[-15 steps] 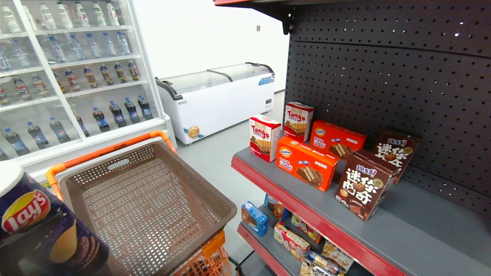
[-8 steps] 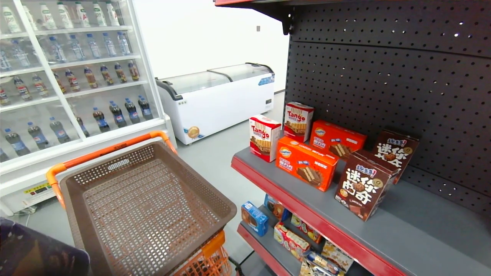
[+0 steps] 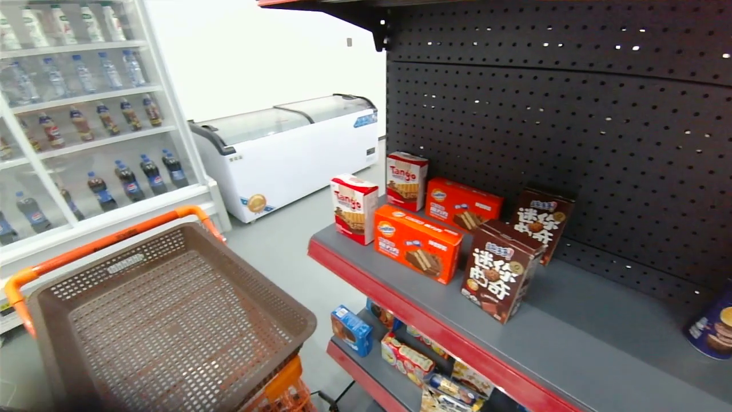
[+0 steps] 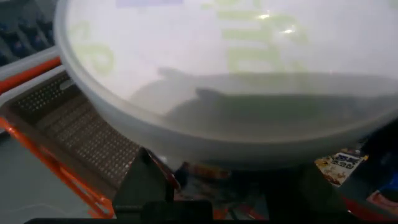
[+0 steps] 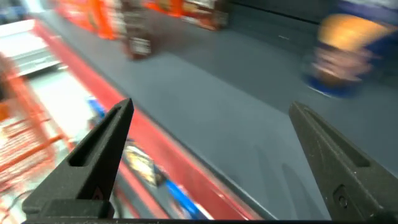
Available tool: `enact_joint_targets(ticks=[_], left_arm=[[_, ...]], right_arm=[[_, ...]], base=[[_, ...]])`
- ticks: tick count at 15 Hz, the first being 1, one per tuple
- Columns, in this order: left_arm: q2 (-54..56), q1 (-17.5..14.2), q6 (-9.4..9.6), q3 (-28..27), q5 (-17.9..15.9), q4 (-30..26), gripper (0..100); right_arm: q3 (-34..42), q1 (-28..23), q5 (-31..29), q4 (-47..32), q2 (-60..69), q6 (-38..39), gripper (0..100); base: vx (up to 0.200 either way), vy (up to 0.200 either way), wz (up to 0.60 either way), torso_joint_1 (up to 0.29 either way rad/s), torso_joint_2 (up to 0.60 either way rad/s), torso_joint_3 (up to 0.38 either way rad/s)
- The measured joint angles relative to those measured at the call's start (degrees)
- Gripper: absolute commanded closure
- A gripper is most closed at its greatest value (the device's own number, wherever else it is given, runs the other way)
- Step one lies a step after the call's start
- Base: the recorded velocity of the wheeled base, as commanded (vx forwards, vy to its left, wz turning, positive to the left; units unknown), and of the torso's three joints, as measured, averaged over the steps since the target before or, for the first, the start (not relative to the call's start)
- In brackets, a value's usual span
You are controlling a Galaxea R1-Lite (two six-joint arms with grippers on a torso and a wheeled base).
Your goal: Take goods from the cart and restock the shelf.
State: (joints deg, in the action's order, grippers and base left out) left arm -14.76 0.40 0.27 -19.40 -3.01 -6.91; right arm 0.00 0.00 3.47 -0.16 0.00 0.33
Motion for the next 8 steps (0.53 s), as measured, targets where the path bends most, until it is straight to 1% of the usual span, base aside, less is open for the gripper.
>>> enact_joint_targets(ticks=[8], left_arm=[[2.34,0.54,0.0,0.4,-0.13,-0.04,100]], right_arm=[[0.0,-0.1,0.0,0.02,0.0,0.02,0]], base=[[0.0,0.0,-0.6,0.002,0.0,0.002]])
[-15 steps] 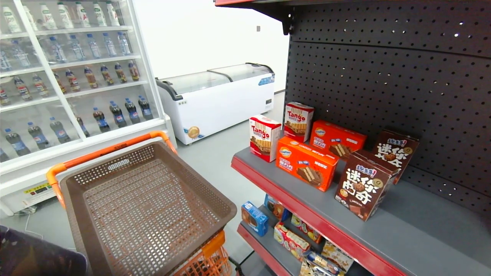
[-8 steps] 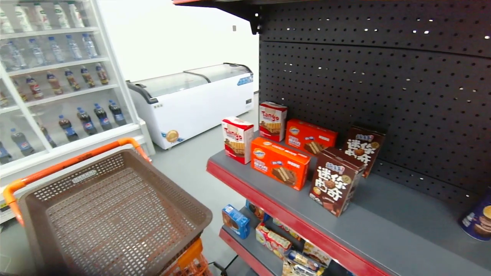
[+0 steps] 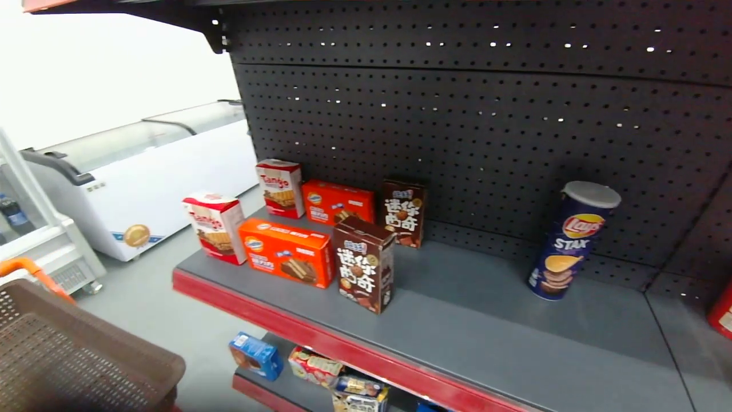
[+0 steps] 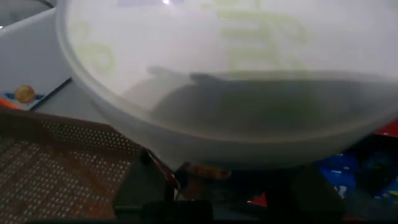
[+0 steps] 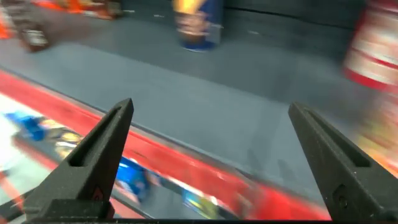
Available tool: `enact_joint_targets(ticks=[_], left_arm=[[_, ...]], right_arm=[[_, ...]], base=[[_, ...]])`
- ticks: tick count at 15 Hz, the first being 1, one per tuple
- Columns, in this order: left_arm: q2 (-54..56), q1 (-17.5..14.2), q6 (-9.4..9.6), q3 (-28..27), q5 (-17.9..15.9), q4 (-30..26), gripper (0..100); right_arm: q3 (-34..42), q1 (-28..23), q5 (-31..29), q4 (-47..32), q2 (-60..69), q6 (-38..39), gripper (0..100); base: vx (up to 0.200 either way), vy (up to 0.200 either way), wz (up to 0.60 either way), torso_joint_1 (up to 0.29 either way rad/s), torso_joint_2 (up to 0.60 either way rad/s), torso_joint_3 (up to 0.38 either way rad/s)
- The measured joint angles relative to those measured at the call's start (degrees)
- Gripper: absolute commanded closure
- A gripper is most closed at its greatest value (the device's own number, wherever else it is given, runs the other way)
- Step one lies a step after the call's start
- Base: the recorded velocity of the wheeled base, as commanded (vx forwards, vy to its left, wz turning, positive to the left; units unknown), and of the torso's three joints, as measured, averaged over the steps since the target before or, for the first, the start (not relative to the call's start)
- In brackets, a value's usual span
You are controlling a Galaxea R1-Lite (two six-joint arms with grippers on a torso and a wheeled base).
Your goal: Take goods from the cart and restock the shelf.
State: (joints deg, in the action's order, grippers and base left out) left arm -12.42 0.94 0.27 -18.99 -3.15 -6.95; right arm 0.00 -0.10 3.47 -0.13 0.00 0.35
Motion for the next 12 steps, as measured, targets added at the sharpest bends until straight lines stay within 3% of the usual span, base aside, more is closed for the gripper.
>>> enact_joint_targets(ticks=[4,10,12], left_arm=[[0.88,0.0,0.0,-0.02,0.0,-0.27,100],[7.52,-0.23,-0.02,-0.44,0.09,-9.91,100],[9.2,-0.43,0.0,-0.49,-0.02,-10.34,100]], right_arm=[[0.0,0.0,0.0,0.02,0.0,-0.02,0],[0.0,0.0,0.02,0.0,0.0,-0.02,0],[0.0,0.05,0.0,-0.05,0.0,0.0,0]], base=[[0.0,0.0,-0.6,0.0,0.0,0.002],[0.0,0.0,0.0,0.0,0.0,0.0],[0.0,0.0,-0.3,-0.001,0.0,0.004]])
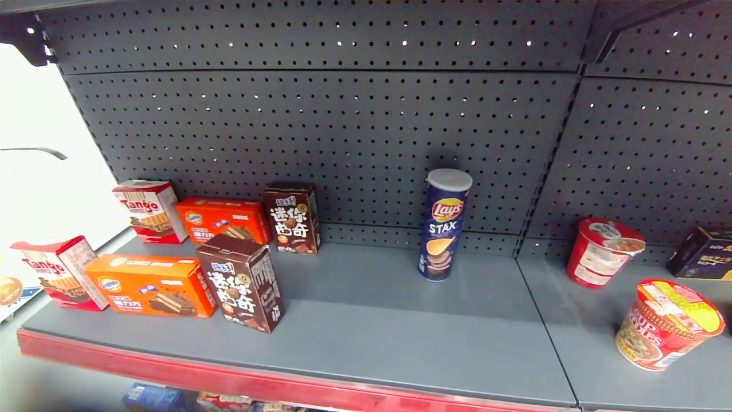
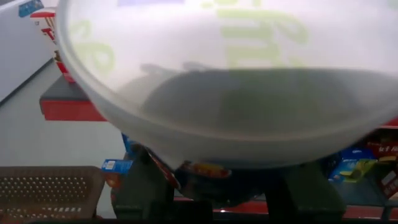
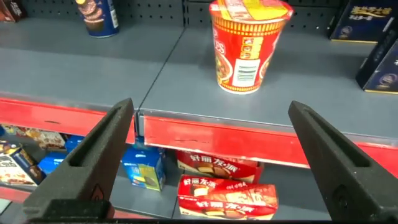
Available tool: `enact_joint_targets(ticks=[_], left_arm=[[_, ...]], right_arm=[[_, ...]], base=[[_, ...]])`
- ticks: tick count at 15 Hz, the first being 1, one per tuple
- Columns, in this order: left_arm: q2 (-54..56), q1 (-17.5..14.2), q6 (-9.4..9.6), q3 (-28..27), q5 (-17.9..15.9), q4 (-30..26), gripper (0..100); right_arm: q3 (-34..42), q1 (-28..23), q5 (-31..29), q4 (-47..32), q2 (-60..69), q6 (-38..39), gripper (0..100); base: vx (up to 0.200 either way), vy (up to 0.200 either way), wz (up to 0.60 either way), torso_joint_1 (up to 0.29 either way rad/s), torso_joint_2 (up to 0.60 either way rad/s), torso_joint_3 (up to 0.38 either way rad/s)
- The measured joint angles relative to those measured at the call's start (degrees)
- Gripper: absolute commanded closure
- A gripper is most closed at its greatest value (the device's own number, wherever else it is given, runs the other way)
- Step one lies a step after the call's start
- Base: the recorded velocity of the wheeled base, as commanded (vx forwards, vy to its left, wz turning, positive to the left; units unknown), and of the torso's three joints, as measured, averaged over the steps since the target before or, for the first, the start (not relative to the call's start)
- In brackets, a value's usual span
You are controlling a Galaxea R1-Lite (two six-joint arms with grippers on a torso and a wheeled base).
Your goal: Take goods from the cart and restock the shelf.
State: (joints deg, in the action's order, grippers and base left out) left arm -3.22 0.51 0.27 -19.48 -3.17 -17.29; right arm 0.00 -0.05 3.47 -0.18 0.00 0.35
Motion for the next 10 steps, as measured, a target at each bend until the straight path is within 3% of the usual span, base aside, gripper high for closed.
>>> enact_joint_targets(ticks=[2,10], left_arm=[[0.85,0.0,0.0,0.09,0.02,0.0,100],[1.49,0.0,-0.02,0.05,0.06,0.05,100]], right_arm=[[0.0,0.02,0.02,0.02,0.0,-0.02,0],[0.0,0.0,0.0,0.0,0.0,-0.02,0]], base=[[0.0,0.0,-0.6,0.002,0.0,0.0],[0.0,0.0,0.0,0.0,0.0,0.0]])
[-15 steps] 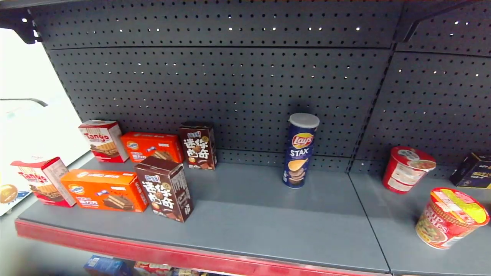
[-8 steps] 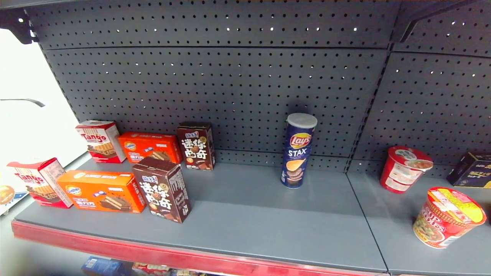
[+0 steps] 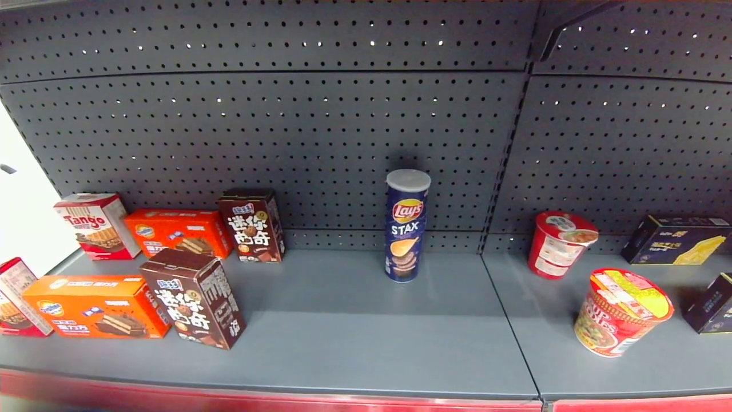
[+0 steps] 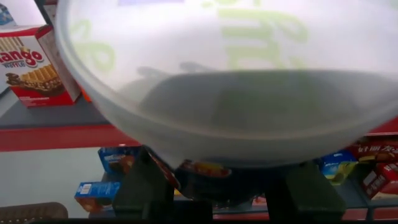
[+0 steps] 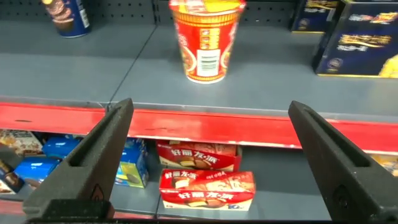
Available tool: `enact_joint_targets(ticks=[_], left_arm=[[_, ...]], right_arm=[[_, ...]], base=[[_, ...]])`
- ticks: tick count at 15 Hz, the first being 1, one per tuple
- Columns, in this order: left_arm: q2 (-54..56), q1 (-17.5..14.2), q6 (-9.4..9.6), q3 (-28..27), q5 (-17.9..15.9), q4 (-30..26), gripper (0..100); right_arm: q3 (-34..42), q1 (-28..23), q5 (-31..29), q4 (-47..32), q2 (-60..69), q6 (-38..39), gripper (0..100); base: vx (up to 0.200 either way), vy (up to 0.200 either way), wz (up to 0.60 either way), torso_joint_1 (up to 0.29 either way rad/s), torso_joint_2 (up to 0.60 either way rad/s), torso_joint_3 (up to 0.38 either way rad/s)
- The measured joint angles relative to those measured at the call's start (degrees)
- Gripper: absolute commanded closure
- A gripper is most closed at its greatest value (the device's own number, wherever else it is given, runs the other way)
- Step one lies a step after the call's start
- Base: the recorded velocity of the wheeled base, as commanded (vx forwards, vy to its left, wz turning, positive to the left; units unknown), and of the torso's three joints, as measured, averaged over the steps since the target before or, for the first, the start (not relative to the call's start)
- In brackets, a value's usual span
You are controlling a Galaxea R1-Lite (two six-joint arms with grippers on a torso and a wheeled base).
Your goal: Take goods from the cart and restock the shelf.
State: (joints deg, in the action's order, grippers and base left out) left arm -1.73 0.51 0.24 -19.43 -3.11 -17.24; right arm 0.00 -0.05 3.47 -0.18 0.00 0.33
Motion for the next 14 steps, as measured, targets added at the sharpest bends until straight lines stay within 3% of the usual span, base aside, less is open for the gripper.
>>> enact_joint_targets(ticks=[10,14], left_arm=[[-0.77,0.09,-0.24,-2.12,0.24,-0.05,100],[-1.44,-0.29,-0.02,-2.61,1.01,-1.37,100]], right_arm=[[-0.3,2.33,0.05,-0.02,-5.12,0.11,0],[-8.77,7.05,3.19,0.09,-8.4,-0.49,0]], base=[[0.0,0.0,0.0,0.0,0.0,0.0],[0.0,0.0,0.0,0.0,0.0,0.0]])
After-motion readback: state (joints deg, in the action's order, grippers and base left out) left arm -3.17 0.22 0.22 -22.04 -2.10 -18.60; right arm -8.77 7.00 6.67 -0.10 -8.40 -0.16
